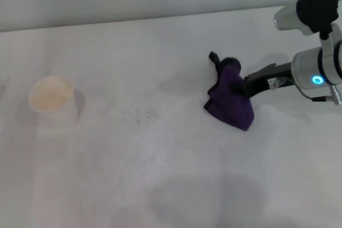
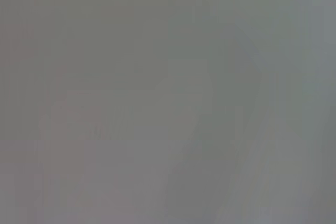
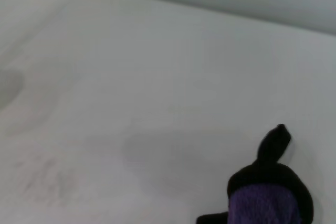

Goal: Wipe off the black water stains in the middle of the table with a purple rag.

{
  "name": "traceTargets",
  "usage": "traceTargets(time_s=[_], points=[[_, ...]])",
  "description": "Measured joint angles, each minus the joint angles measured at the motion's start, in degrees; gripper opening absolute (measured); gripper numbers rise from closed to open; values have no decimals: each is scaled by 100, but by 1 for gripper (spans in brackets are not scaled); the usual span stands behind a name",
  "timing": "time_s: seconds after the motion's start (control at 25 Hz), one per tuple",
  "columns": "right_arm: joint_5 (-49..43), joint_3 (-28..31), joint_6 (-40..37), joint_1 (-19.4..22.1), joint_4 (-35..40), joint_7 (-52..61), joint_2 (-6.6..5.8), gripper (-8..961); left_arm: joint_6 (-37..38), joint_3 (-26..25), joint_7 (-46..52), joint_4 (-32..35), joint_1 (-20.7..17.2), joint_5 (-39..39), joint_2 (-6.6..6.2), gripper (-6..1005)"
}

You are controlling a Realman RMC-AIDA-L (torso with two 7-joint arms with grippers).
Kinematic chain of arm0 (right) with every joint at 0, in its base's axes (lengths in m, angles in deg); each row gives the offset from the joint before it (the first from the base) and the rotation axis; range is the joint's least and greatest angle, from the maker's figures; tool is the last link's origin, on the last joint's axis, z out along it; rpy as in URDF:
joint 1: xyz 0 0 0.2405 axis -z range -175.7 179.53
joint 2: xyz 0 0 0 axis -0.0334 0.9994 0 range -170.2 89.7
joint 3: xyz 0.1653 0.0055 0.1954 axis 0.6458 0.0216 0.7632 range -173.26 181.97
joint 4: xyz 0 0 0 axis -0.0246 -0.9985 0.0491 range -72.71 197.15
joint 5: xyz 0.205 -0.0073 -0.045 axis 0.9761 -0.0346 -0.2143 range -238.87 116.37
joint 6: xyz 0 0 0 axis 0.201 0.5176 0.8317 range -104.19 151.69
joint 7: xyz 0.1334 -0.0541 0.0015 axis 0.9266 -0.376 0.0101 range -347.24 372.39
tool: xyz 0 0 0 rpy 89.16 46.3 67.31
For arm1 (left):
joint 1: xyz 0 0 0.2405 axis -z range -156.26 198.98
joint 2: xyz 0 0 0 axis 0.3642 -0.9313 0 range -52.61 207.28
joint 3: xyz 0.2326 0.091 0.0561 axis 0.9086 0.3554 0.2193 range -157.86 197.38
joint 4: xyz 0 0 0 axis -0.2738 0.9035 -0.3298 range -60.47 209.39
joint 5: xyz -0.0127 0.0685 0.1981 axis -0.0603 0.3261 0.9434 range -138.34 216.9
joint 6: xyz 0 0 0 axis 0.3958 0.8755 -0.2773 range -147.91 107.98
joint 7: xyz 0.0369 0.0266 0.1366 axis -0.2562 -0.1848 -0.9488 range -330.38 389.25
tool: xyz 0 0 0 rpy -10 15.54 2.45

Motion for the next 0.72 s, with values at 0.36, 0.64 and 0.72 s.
traceTargets(time_s=[0.36, 0.64, 0.72], points=[[-98, -1, 423, -240, -4, -278, 38, 178, 106, 0, 30, 4, 234, -4, -11, 888], [-46, 508, 543, -106, 391, -379, 26, 203, 277, 0, 45, -10, 202, -62, -13, 887], [46, 793, 575, -75, 398, -509, 39, 295, 325, 0, 45, -10, 201, -63, -13, 887]])
